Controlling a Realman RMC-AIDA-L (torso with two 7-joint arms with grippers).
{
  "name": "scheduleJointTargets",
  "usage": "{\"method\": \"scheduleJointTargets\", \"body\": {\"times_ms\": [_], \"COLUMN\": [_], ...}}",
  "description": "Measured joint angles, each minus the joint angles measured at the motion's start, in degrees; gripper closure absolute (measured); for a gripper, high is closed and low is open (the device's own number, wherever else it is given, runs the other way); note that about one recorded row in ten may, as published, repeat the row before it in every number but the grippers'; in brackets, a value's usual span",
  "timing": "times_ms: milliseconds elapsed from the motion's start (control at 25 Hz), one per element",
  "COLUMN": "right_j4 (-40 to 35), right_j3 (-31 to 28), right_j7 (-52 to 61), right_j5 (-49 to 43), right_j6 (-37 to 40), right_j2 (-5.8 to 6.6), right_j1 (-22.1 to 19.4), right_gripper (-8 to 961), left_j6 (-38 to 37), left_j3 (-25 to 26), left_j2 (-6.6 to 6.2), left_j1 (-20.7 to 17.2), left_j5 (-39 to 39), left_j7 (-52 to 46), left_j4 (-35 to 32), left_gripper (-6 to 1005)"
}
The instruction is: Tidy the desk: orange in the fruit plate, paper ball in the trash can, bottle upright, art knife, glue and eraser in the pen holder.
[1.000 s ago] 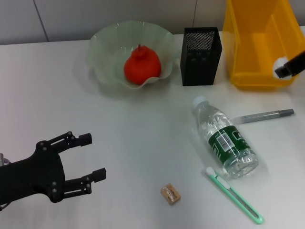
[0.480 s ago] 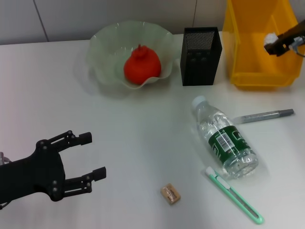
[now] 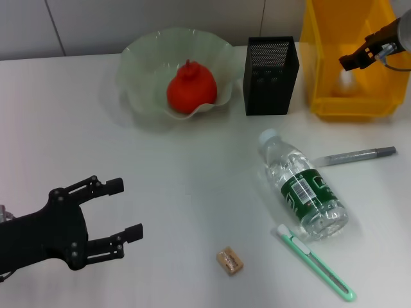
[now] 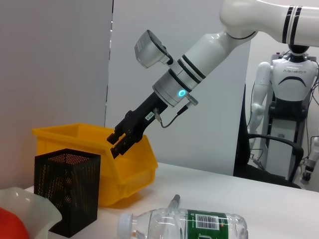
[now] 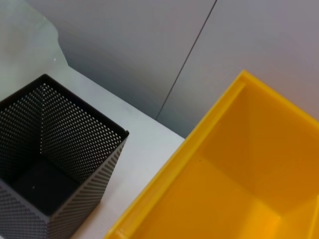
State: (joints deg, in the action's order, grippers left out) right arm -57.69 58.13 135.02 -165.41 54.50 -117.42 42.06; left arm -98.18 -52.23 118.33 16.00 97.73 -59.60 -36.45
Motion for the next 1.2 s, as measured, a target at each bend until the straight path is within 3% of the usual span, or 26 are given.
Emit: {"method": "scheduleJointTargets", "body": {"times_ms": [280,520,760,960,1200], "right_j4": [-0.94,-15.65,-24.35,-20.85,-6.21], "right_j3": [-0.02,-0.11,-1.98,-2.37,-6.18], "right_j7": [0.02,3.99,9.11,12.66,16.29], "right_j5": [-0.29,-1.79,-1.5,-1.34,-1.07], "right_j6": [3.89,20.98,41.17,50.73,50.58], "right_j2": [-0.02,-1.38,-0.62,-0.2,0.2], "right_j1": [0.58,-0.89,2.31,7.1,13.5], "right_gripper": [220,199,198,198,198], "left_j6": [0.18,0.36,0.11,0.28,0.12], "left_j3": [0.03,0.48,0.63,0.64,0.64], "left_j2": [-0.04,-0.11,-0.18,-0.32,-0.45], "left_j1": [0.35,0.45,0.37,0.44,0.23], "left_j5": [-0.08,-0.1,-0.05,0.3,0.36], "left_j7": [0.03,0.03,0.15,1.67,3.47], "left_j4": [-0.01,-0.02,-0.3,-0.21,-0.52], "left_gripper": [157,156,156,156,157]}}
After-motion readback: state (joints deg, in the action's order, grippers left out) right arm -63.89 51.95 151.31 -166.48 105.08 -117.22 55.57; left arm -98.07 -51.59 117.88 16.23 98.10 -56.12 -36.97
